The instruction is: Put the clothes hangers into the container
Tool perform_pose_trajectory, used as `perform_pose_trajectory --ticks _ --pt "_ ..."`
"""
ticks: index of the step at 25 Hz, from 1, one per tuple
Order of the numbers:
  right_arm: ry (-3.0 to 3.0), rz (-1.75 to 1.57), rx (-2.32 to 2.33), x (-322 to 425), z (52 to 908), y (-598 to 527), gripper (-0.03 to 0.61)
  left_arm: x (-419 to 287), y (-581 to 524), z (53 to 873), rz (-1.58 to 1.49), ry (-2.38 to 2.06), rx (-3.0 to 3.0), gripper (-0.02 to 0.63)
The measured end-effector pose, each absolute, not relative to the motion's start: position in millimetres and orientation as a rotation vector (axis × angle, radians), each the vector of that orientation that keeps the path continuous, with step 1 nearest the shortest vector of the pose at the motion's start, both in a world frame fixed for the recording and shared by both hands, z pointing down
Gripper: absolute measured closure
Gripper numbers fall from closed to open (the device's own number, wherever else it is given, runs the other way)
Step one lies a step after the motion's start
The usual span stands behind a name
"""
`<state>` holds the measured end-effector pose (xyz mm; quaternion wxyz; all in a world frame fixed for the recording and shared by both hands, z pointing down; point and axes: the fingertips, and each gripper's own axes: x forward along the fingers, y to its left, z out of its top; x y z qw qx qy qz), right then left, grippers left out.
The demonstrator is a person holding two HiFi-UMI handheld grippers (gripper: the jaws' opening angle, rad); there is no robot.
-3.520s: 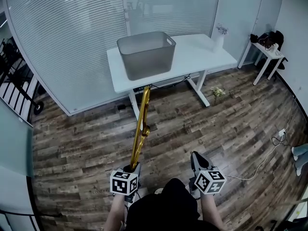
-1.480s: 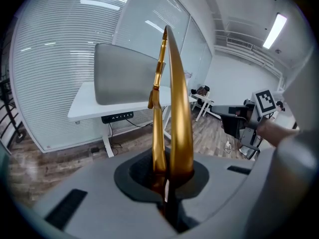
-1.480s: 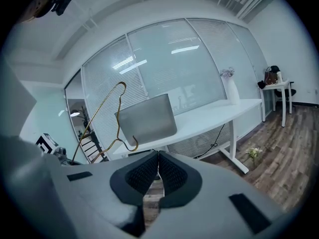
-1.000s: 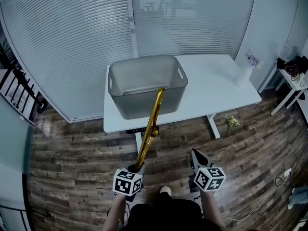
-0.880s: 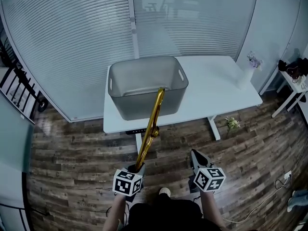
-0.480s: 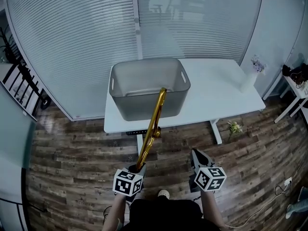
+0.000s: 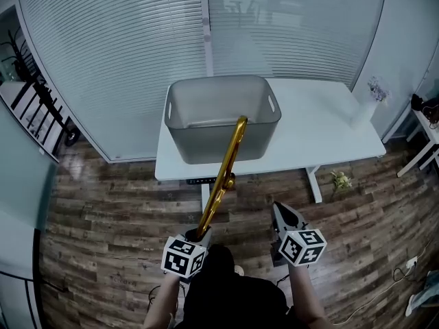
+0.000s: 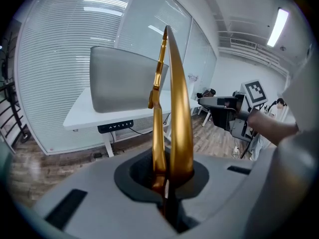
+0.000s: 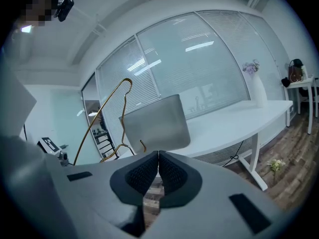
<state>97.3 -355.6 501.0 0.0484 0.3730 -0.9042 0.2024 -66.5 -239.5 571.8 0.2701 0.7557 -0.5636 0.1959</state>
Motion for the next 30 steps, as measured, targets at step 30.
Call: perform_pose_trajectory --ticks 30 --pt "-2.925 0.089 0.776 31 387 -411 0.551 -125 -279 430 0.199 -1.634 2.223 0.584"
